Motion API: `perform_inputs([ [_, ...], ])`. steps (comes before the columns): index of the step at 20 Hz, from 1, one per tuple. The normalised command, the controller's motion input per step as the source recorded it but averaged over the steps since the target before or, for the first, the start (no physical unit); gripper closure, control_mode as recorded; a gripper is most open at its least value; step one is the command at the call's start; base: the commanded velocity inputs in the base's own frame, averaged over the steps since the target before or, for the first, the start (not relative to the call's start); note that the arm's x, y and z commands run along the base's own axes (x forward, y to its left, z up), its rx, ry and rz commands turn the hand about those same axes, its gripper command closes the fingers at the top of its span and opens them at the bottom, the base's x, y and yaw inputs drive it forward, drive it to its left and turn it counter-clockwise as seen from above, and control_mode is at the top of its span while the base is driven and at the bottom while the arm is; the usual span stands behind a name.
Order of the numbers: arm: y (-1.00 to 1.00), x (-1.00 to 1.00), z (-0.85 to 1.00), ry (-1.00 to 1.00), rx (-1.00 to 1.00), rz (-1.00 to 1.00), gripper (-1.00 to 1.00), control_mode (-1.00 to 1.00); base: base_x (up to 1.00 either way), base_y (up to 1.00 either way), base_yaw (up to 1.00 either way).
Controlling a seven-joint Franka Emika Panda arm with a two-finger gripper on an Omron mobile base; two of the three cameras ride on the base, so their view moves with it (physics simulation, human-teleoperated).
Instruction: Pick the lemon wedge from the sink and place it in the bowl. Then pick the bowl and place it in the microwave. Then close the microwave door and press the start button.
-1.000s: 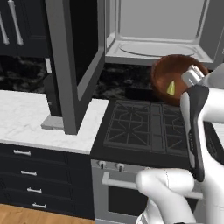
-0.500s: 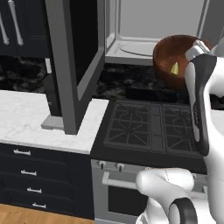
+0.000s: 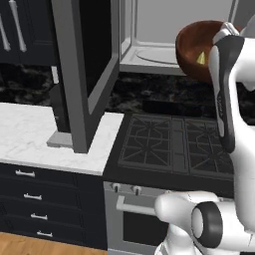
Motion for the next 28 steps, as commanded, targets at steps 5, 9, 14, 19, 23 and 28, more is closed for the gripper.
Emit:
perform_inputs([
  [5, -0.02, 0.51, 0.1, 0.0, 0.09, -0.01, 1.0, -1.0, 0.0, 0.0, 0.0],
  [9, 0.0, 0.53, 0.0, -0.01, 0.1, 0.0, 1.0, -1.0, 0.0, 0.0, 0.0],
  [14, -0.01, 0.55, -0.01, -0.05, 0.05, -0.03, 1.0, -1.0, 0.0, 0.0, 0.0],
  [19, 0.0, 0.59, -0.17, -0.09, 0.0, -0.01, 1.0, -1.0, 0.0, 0.0, 0.0],
  [23, -0.1, 0.58, -0.04, 0.0, 0.0, 0.0, 1.0, -1.0, 0.0, 0.0, 0.0],
  [28, -0.18, 0.41, -0.01, 0.03, 0.02, 0.0, 1.0, -1.0, 0.0, 0.0, 0.0],
])
